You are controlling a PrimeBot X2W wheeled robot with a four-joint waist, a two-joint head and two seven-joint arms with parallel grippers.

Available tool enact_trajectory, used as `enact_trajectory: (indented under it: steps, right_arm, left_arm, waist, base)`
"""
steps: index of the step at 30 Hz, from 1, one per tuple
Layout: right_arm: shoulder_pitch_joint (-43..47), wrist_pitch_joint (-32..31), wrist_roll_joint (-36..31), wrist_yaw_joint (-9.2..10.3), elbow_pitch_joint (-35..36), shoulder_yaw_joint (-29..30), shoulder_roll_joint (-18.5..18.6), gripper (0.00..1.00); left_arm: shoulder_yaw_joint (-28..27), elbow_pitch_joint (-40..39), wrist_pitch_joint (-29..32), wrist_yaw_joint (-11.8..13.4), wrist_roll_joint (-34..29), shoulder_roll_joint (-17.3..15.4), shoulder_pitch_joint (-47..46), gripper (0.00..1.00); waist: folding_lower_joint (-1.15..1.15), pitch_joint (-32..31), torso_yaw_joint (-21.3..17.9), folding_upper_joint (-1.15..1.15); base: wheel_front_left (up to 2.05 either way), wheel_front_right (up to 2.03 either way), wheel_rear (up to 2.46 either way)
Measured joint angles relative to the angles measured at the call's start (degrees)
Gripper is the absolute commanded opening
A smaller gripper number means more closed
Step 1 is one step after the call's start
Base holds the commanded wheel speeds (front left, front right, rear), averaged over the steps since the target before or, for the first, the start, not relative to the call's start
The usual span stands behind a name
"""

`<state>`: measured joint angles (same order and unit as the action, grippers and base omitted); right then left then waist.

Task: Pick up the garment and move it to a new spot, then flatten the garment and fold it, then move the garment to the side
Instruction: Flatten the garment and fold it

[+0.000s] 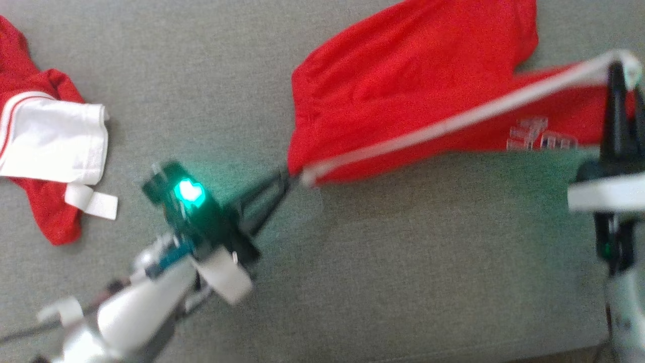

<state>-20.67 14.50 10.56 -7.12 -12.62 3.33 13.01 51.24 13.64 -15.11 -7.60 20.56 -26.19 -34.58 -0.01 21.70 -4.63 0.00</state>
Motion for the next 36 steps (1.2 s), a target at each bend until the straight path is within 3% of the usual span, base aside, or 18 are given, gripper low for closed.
enact_trajectory:
  steps: [8, 12, 15, 18, 23, 36]
  right_arm:
    - [22.08, -4.23, 4.39, 0.0, 12.63, 3.68, -1.56, 0.0]
    - [29.02, -6.14, 5.89, 0.0, 18.2, 5.6, -1.99, 0.0]
    - [29.64, -6.7, 6.58, 0.0, 20.07, 7.2, -2.09, 0.0]
    - [27.14, -7.56, 6.39, 0.0, 19.74, 8.08, -2.56, 0.05]
    - [16.52, -10.54, 4.38, 0.0, 15.04, 7.02, -2.57, 0.01]
    - [-9.78, -13.43, 0.43, 0.0, -8.08, -0.78, 1.76, 0.0]
  left_arm:
    - [7.66, 0.05, 0.0, 0.0, -4.6, -0.67, 11.08, 0.0]
    - [11.1, -0.3, 0.0, 0.0, -2.09, -1.08, 11.68, 0.0]
    - [9.77, -2.54, 0.01, 0.0, 1.02, -1.09, 11.45, 0.0]
    - [7.23, -4.79, 0.01, 0.0, 5.46, -0.88, 10.85, 0.0]
    - [5.64, -4.99, 0.01, 0.0, 8.43, -0.47, 5.95, 0.0]
    - [6.27, 5.68, 0.96, 0.0, 13.86, 2.3, -9.26, 0.0]
  waist:
    - [0.0, -3.36, -0.17, 0.0]
    - [0.0, -3.68, -0.29, 0.0]
    - [0.0, -3.33, -0.21, 0.0]
    - [0.01, -3.0, 0.02, 0.0]
    - [0.01, -1.76, 0.84, 0.0]
    - [0.03, 3.53, 3.64, 0.0]
  base:
    - [0.0, 0.0, 0.0]
    - [0.0, 0.0, 0.0]
    - [0.0, 0.0, 0.0]
    - [0.0, 0.0, 0.0]
    - [0.0, 0.0, 0.0]
    - [0.0, 0.0, 0.0]
